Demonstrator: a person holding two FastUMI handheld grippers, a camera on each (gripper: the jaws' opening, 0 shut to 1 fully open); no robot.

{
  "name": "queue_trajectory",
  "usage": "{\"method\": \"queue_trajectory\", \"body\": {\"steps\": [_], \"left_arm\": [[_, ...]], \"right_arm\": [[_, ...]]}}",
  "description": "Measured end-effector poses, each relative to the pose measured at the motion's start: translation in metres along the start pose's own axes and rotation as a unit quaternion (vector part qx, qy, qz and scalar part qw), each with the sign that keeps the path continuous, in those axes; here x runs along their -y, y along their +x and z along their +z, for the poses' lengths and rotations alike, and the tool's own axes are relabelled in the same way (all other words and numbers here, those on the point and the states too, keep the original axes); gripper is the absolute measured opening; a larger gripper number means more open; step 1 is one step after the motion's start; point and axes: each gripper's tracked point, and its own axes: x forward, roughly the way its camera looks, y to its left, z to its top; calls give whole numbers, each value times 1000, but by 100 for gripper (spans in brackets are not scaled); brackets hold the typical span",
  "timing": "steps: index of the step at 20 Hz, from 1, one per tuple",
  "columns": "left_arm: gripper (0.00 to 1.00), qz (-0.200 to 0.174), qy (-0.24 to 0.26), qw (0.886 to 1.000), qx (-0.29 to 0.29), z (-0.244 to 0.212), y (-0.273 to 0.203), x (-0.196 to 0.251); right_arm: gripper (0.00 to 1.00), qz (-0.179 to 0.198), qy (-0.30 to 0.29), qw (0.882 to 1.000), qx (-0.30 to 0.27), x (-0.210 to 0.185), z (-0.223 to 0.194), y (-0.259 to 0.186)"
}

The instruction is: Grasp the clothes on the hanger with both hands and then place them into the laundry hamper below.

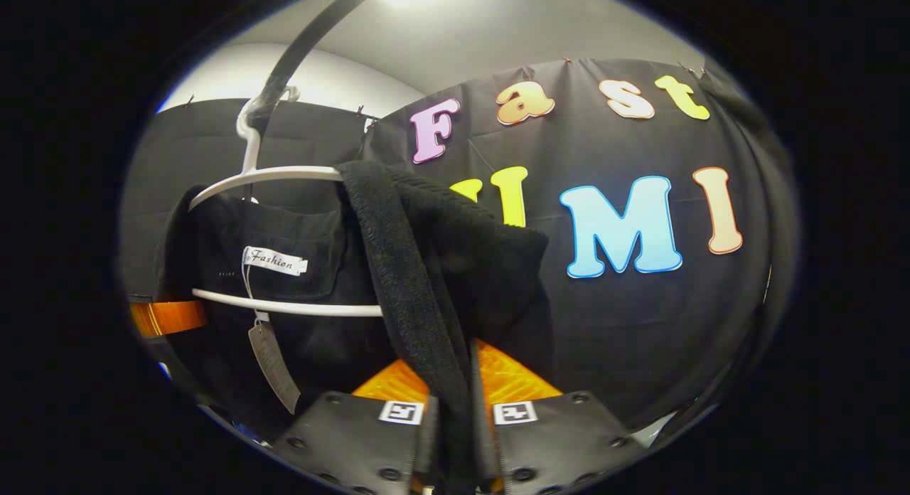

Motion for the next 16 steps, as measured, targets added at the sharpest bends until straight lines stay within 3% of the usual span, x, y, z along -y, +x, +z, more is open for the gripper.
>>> {"method": "queue_trajectory", "body": {"steps": [1,3,4,5,7,8,10,16], "left_arm": [[24,-7,5,1000,-4,0,1,1],[11,-10,11,1000,12,6,8,0],[5,-36,4,999,10,6,-2,10],[4,-51,-1,999,11,8,-7,12],[6,-87,-9,996,9,11,-20,11],[2,-107,-14,994,6,13,-27,13],[6,-139,-25,990,12,26,-36,15],[5,-159,-49,986,31,56,-48,4]], "right_arm": [[14,15,8,1000,2,-4,-1,2],[11,41,20,999,6,-8,1,3],[2,52,23,998,4,-8,0,3],[2,55,23,998,5,-6,2,0],[2,50,34,998,12,-1,6,-8],[1,50,38,998,15,1,9,-11],[2,54,37,998,22,5,14,-14],[2,44,48,997,30,19,27,-26]]}}
